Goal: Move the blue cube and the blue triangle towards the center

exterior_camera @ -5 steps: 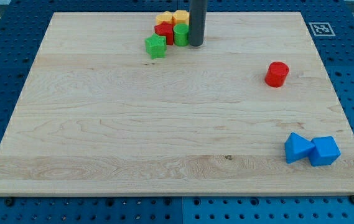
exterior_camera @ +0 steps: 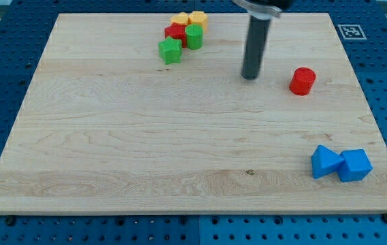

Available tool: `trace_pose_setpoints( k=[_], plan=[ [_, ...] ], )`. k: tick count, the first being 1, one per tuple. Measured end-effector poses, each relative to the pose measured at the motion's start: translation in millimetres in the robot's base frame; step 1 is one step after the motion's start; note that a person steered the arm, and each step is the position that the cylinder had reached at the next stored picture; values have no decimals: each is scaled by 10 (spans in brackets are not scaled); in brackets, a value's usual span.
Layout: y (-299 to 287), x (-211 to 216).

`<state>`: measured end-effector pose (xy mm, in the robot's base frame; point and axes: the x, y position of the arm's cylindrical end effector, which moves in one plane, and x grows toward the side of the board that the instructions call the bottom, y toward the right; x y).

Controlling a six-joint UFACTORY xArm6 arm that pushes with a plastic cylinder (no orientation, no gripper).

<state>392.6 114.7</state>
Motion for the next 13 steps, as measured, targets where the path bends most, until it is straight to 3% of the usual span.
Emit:
trace_pose_setpoints(
  k=[1,3,4,6,7,8,10,13],
  plan=[
    [202,526],
    [390,770],
    [880,1031],
    [1247,1108],
    [1904,1257],
    [2087,1646],
    [1901,1896],
    [1499,1872]
  ],
)
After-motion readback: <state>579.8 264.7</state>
